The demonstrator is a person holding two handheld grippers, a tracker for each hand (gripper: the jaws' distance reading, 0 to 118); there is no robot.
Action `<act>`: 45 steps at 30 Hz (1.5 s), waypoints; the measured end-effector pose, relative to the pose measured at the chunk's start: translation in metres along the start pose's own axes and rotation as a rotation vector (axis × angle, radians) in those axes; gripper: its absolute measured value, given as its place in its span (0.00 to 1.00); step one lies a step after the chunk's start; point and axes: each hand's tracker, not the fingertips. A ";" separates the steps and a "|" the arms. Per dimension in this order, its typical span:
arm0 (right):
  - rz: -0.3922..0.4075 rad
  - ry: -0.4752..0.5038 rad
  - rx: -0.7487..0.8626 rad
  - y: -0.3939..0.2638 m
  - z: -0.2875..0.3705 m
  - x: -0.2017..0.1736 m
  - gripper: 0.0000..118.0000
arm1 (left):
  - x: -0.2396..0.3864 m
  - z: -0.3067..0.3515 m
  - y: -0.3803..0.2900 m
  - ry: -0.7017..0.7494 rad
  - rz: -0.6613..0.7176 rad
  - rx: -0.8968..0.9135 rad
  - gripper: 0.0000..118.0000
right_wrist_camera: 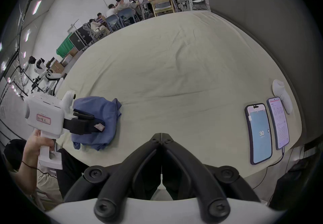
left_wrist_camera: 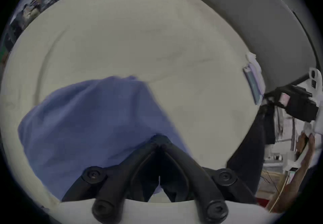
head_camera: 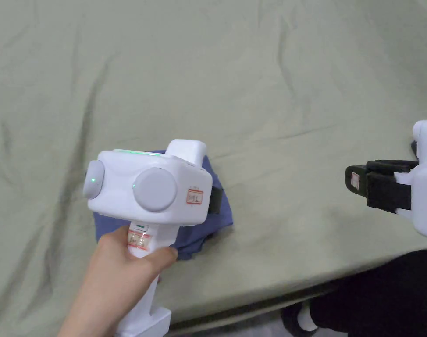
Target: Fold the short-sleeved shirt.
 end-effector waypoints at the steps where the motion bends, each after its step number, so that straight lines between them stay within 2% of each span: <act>1: 0.003 0.004 -0.005 0.000 -0.001 -0.001 0.02 | 0.011 -0.001 0.002 0.015 -0.034 0.009 0.00; 3: 0.008 0.009 -0.005 0.003 -0.002 -0.005 0.02 | 0.024 -0.002 0.010 -0.064 -0.062 -0.004 0.00; 7: 0.041 0.059 0.026 0.016 0.003 -0.023 0.02 | 0.018 0.032 0.011 -0.252 -0.003 0.058 0.00; 9: 0.096 0.087 0.043 0.027 0.004 -0.041 0.02 | -0.005 0.072 0.000 -0.244 0.043 0.136 0.00; 13: 0.217 0.166 0.044 0.045 -0.009 -0.092 0.02 | -0.068 0.146 -0.044 -0.082 0.183 0.278 0.00; 17: 0.316 0.286 -0.020 0.051 -0.051 -0.152 0.02 | -0.133 0.178 -0.088 0.057 0.347 0.302 0.00; 20: 0.379 0.275 -0.132 0.039 -0.108 -0.183 0.02 | -0.164 0.171 -0.108 0.039 0.440 0.288 0.00; 21: 0.395 0.242 -0.172 0.031 -0.129 -0.188 0.02 | -0.173 0.165 -0.113 0.007 0.472 0.284 0.00; 24: 0.413 0.158 -0.276 0.011 -0.187 -0.178 0.02 | -0.197 0.135 -0.119 -0.147 0.584 0.299 0.02; 25: 0.399 0.159 -0.274 0.008 -0.196 -0.171 0.02 | -0.205 0.124 -0.122 -0.203 0.607 0.312 0.20; 26: 0.329 0.225 -0.242 0.010 -0.194 -0.160 0.02 | -0.212 0.111 -0.123 -0.271 0.624 0.316 0.57; 27: 0.229 0.293 -0.239 0.016 -0.188 -0.147 0.02 | -0.214 0.099 -0.123 -0.311 0.634 0.290 0.88; 28: 0.185 0.321 -0.261 0.019 -0.187 -0.138 0.02 | -0.223 0.088 -0.124 -0.351 0.642 0.299 0.88; 30: 0.157 0.343 -0.273 0.017 -0.192 -0.129 0.02 | -0.224 0.072 -0.118 -0.346 0.640 0.298 0.88; 34: 0.186 0.347 -0.260 0.017 -0.190 -0.129 0.02 | -0.197 0.040 -0.091 -0.294 0.515 0.207 0.88; 37: 0.166 0.367 -0.259 0.016 -0.189 -0.127 0.02 | -0.169 0.031 -0.077 -0.204 0.418 0.141 0.89; 38: 0.158 0.368 -0.258 0.016 -0.188 -0.127 0.02 | -0.167 0.039 -0.078 -0.222 0.449 0.175 0.75; 39: 0.160 0.368 -0.254 0.016 -0.185 -0.129 0.02 | -0.175 0.047 -0.079 -0.290 0.482 0.237 0.46; 40: 0.166 0.370 -0.244 0.016 -0.181 -0.130 0.02 | -0.179 0.053 -0.083 -0.247 0.545 0.213 0.40; 42: 0.162 0.404 -0.223 0.018 -0.170 -0.138 0.02 | -0.190 0.059 -0.089 -0.299 0.527 0.202 0.33; 45: 0.302 0.311 -0.130 0.023 -0.147 -0.161 0.02 | -0.206 0.065 -0.095 -0.342 0.546 0.216 0.33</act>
